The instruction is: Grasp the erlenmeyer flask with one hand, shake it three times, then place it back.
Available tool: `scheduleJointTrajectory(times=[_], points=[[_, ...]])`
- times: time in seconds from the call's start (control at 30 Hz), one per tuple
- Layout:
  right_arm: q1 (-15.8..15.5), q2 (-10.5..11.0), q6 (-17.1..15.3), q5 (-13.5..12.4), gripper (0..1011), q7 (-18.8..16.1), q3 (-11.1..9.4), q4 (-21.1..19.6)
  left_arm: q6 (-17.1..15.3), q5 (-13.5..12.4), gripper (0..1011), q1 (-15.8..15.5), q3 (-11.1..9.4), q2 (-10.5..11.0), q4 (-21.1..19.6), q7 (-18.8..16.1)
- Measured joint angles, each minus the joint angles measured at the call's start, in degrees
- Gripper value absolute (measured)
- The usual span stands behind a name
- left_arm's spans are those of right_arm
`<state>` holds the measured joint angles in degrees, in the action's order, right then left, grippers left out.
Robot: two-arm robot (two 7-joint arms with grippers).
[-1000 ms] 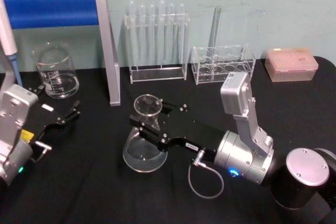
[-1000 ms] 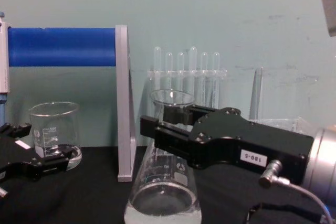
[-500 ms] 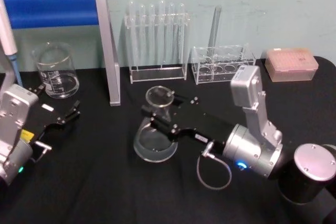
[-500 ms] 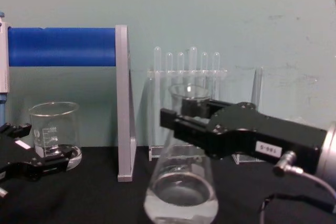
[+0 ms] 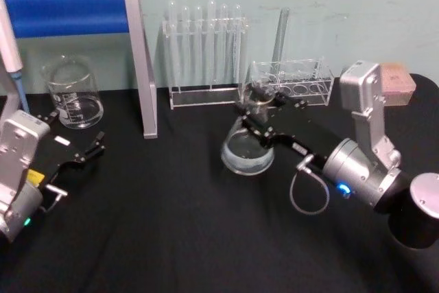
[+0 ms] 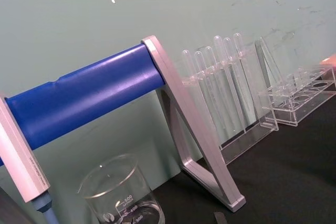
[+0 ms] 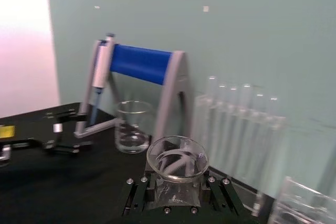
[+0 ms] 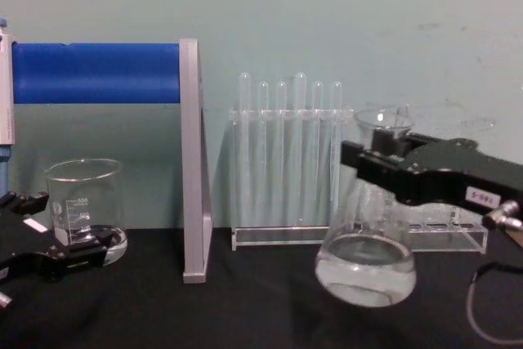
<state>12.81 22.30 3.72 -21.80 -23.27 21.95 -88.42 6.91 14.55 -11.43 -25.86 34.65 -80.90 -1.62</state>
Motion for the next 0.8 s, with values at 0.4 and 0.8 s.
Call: scheduleJointTrajectory(times=[0.4, 0.8], points=[[-0.12, -0.7, -0.32, 1.47, 449, 3.06, -4.32, 1.77, 0.0, 0.0, 1001, 0.0, 0.0, 0.0, 0.0, 0.0], [-0.72, -1.07, -0.86, 2.53, 450, 3.72, -6.52, 1.93, 0.0, 0.0, 1001, 0.0, 0.0, 0.0, 0.0, 0.0]])
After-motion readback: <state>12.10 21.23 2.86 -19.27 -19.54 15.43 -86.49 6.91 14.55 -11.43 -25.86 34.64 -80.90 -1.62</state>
